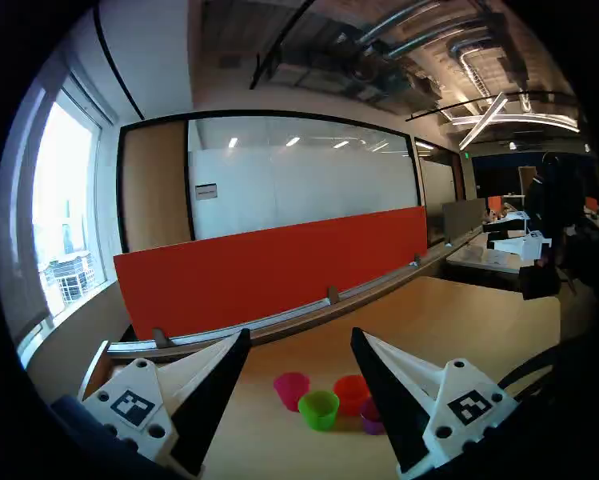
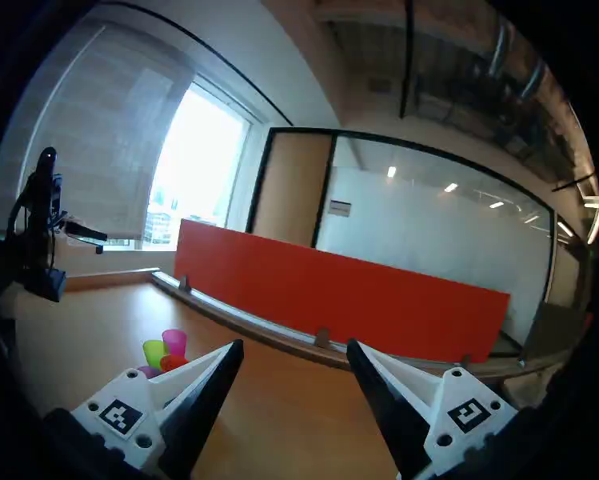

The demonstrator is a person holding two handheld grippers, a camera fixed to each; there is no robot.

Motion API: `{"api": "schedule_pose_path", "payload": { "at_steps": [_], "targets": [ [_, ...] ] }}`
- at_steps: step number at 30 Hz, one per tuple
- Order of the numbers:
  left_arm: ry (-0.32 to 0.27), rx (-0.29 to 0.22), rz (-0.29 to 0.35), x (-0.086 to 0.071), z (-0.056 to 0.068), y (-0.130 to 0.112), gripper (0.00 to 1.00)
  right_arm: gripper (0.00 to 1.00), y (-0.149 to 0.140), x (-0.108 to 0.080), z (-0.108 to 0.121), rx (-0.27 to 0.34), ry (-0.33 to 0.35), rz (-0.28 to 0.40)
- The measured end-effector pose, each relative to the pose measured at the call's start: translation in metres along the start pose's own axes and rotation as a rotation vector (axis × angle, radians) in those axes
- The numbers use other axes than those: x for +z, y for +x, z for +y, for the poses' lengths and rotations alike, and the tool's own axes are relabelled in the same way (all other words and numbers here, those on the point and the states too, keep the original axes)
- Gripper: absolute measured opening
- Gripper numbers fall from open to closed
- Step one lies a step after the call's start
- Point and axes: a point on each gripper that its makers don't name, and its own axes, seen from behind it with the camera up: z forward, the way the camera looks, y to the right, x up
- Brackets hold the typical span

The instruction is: Pour water

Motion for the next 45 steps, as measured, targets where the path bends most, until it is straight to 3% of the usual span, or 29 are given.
{"api": "schedule_pose_path", "payload": {
  "at_steps": [13,18,30,39,45],
  "targets": [
    [-0.126,0.055,-0.084,0.013,0.014,-0.015,0.93,1.00,0.002,0.002,-0.044,-0.125,0.227,-0.064],
    [-0.169,0.065,-0.105,0.019,0.018,-0.019,0.93,1.00,0.002,0.004,-0.054,-0.172,0.272,-0.088],
    [-0.291,0.105,-0.161,0.028,0.036,-0.026,0.93,1.00,0.000,0.009,-0.072,-0.194,0.397,-0.166],
    [-0.394,0.146,-0.205,0.038,0.051,-0.037,0.93,1.00,-0.009,0.009,-0.091,-0.160,0.508,-0.230],
    [-0.439,0.140,-0.220,0.045,0.056,-0.045,0.93,1.00,-0.018,0.015,-0.098,-0.187,0.528,-0.247]
  ]
}}
